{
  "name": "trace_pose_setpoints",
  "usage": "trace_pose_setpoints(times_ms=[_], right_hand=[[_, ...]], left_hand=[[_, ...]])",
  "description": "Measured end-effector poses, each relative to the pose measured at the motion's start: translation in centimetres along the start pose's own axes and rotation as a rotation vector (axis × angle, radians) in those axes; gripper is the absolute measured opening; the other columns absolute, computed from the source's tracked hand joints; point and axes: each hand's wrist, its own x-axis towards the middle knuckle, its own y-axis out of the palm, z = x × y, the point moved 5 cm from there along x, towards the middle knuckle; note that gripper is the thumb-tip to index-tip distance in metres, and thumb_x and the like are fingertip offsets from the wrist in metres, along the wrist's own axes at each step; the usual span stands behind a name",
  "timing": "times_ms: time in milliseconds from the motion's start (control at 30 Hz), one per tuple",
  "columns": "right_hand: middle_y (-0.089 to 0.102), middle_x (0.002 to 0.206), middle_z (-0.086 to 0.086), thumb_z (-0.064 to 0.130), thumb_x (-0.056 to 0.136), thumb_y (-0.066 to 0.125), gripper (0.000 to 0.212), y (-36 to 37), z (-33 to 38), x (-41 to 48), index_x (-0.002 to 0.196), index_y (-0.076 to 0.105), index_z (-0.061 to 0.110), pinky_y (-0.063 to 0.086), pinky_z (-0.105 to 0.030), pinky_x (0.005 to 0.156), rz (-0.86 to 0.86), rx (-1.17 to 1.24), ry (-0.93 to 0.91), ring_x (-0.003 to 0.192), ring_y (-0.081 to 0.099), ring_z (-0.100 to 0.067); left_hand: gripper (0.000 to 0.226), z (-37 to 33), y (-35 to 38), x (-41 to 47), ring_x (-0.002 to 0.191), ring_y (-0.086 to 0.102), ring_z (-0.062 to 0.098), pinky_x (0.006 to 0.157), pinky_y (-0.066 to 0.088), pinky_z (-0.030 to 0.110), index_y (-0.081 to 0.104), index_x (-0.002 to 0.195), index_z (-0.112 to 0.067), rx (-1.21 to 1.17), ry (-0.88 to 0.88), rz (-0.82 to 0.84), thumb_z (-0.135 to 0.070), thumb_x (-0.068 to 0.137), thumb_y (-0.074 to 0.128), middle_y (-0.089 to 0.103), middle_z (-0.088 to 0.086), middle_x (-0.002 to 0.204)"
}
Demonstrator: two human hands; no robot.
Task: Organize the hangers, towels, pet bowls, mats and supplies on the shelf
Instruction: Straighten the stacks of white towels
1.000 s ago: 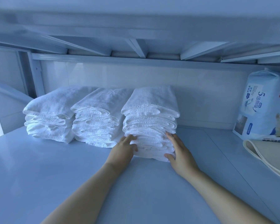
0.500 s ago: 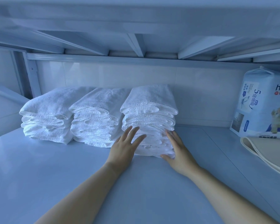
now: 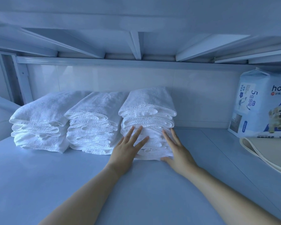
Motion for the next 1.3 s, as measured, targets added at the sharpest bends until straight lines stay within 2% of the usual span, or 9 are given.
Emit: trace_pose_setpoints(times_ms=[133, 267, 433, 533, 667, 867, 933, 1033, 1300], right_hand=[[-0.025, 0.144, 0.024, 0.019, 0.083, 0.069, 0.097, 0.8, 0.7, 1.0, 0.147, -0.002, 0.038, 0.038, -0.02, 0.09, -0.019, 0.001, 0.031, 0.139, 0.029, -0.011], [-0.024, 0.145, 0.021, 0.017, 0.084, 0.067, 0.095, 1.4, 0.7, 1.1, 0.147, -0.002, 0.034, 0.041, -0.023, 0.089, -0.06, 0.006, 0.045, 0.137, 0.032, -0.012], [-0.017, 0.147, 0.025, 0.017, 0.083, 0.068, 0.09, 1.4, 0.5, 0.7, 0.147, 0.008, 0.037, 0.041, -0.021, 0.09, -0.076, 0.059, 0.047, 0.135, 0.035, -0.01], [-0.013, 0.146, 0.029, 0.015, 0.082, 0.068, 0.085, 1.3, 0.1, 0.4, 0.146, 0.016, 0.038, 0.043, -0.022, 0.091, -0.092, 0.095, 0.047, 0.131, 0.042, -0.01], [-0.01, 0.147, 0.029, 0.014, 0.083, 0.067, 0.083, 1.5, 0.0, 0.1, 0.145, 0.018, 0.038, 0.041, -0.02, 0.092, -0.144, 0.089, 0.045, 0.134, 0.037, -0.008], [0.017, 0.154, 0.013, 0.017, 0.081, 0.07, 0.072, 1.2, -0.3, -0.4, 0.142, 0.035, 0.029, 0.046, -0.025, 0.087, -0.192, 0.074, 0.058, 0.12, 0.052, -0.016], [0.023, 0.152, 0.01, 0.018, 0.081, 0.07, 0.066, 1.1, -0.3, -0.5, 0.139, 0.04, 0.027, 0.046, -0.024, 0.083, -0.209, 0.072, 0.056, 0.11, 0.057, -0.018], [0.029, 0.148, 0.009, 0.022, 0.081, 0.07, 0.06, 1.0, 0.0, -0.5, 0.135, 0.045, 0.026, 0.049, -0.026, 0.077, -0.231, 0.044, 0.048, 0.098, 0.059, -0.016], [0.034, 0.137, 0.01, 0.031, 0.082, 0.065, 0.053, -0.4, 1.1, -1.6, 0.132, 0.047, 0.026, 0.051, -0.03, 0.078, -0.237, -0.038, 0.026, 0.114, 0.05, -0.009]], left_hand=[[0.1, 1.1, 1.0, 0.6, 0.141, -0.012, 0.018, 0.084, 0.05, 0.03, 0.018, 0.142, -0.047, -0.077, -0.035, 0.012, 0.017, 0.069, 0.041, -0.017, -0.016, 0.154], [0.103, 1.3, 1.7, 0.6, 0.14, 0.022, 0.023, 0.067, 0.052, 0.026, 0.035, 0.137, -0.042, -0.053, -0.06, -0.05, 0.015, 0.054, 0.06, 0.015, -0.008, 0.156], [0.092, 1.1, 1.4, 0.4, 0.13, 0.045, 0.022, 0.08, 0.052, 0.026, 0.052, 0.128, -0.036, -0.002, -0.017, -0.083, -0.002, 0.048, 0.083, 0.04, -0.001, 0.146], [0.086, 1.1, 1.5, 0.1, 0.122, 0.053, 0.02, 0.073, 0.054, 0.025, 0.054, 0.124, -0.035, -0.026, -0.002, -0.056, -0.006, 0.05, 0.086, 0.047, -0.002, 0.14], [0.083, 1.6, 1.5, -0.1, 0.117, 0.055, 0.014, 0.05, 0.043, 0.017, 0.051, 0.126, -0.04, -0.078, -0.05, -0.016, -0.005, 0.057, 0.08, 0.04, -0.008, 0.144], [0.055, 1.1, 1.0, -0.3, 0.139, 0.023, 0.012, 0.079, 0.049, 0.03, 0.033, 0.141, -0.04, -0.157, -0.008, 0.04, -0.016, 0.093, 0.047, 0.007, -0.015, 0.156], [0.046, 0.9, 0.0, -0.5, 0.135, 0.034, 0.014, 0.077, 0.052, 0.033, 0.045, 0.134, -0.037, -0.198, -0.012, -0.018, -0.022, 0.091, 0.052, 0.023, -0.01, 0.153], [0.036, 0.8, -0.9, -0.6, 0.113, 0.056, 0.016, 0.051, 0.052, 0.026, 0.063, 0.112, -0.032, -0.249, -0.016, -0.139, -0.021, 0.079, 0.068, 0.053, -0.006, 0.13], [0.033, -0.1, -1.1, -0.6, 0.105, 0.057, 0.012, 0.054, 0.046, 0.021, 0.058, 0.115, -0.034, -0.273, 0.003, -0.116, -0.036, 0.082, 0.058, 0.056, -0.01, 0.12]])
